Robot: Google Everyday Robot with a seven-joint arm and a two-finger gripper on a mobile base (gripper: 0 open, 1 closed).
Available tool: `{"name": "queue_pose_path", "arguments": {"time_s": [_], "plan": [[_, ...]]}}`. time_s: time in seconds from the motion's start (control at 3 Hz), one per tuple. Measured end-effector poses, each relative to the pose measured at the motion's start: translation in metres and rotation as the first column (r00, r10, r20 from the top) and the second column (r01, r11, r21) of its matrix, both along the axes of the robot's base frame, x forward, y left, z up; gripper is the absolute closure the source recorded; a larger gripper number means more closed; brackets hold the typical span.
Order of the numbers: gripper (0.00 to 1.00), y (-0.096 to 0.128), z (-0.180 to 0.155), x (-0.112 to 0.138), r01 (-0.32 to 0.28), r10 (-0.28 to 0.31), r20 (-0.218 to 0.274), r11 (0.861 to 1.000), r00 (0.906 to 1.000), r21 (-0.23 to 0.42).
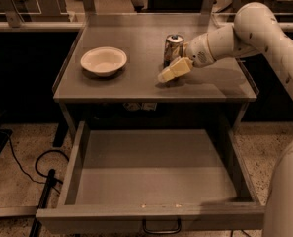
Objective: Place redbull can into top drawer
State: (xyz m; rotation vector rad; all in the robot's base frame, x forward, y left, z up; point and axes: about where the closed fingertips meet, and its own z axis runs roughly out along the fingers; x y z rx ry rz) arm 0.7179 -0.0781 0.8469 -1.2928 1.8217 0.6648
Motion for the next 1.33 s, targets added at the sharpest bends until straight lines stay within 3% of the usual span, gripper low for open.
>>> {"name": "queue_pose_path", "arguments": {"time_s": [1.0,1.33], "plan": [[0.88,0.0,0.0,0.0,0.0,0.0,0.0,1.0,1.0,0.0],[1.0,0.004,0.007,-0.011,-0.015,0.016,-0.004,1.0,0.9999,0.012]]}}
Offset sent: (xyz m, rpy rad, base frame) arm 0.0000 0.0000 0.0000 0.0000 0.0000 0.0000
